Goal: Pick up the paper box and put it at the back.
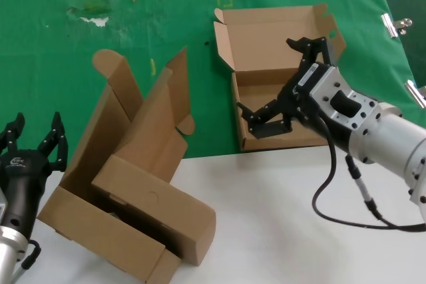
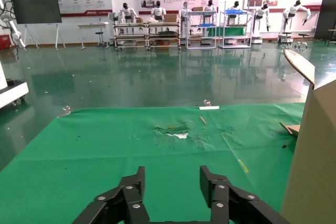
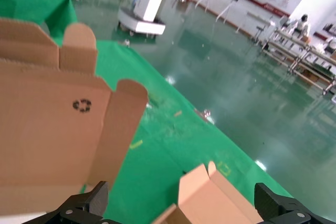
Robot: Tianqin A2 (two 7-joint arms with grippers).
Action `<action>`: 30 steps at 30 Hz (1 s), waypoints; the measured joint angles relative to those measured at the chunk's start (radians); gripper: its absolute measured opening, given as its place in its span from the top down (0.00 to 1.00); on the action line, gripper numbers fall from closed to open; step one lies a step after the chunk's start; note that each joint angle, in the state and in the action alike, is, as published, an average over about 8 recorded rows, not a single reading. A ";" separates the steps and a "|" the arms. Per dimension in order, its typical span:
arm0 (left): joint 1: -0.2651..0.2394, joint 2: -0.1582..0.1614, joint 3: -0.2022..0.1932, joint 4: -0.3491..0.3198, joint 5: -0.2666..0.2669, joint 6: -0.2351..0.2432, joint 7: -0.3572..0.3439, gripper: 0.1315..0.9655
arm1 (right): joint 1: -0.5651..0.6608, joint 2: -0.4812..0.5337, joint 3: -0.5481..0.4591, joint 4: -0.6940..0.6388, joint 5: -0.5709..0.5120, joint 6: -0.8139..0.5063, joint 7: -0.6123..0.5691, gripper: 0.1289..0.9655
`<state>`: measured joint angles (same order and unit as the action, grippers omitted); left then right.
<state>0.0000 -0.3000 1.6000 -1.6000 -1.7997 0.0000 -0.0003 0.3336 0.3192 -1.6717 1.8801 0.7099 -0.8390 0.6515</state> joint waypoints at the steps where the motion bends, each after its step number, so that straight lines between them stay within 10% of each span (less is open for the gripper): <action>1: 0.000 0.000 0.000 0.000 0.000 0.000 0.000 0.76 | -0.006 0.000 0.001 -0.005 0.020 0.015 -0.012 0.01; 30: 0.000 0.000 0.000 0.000 0.000 0.000 0.000 0.49 | -0.189 -0.011 0.041 -0.158 0.616 0.474 -0.368 0.00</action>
<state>0.0000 -0.3000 1.6000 -1.6000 -1.7999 0.0000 0.0001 0.1450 0.3084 -1.6311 1.7217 1.3263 -0.3652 0.2837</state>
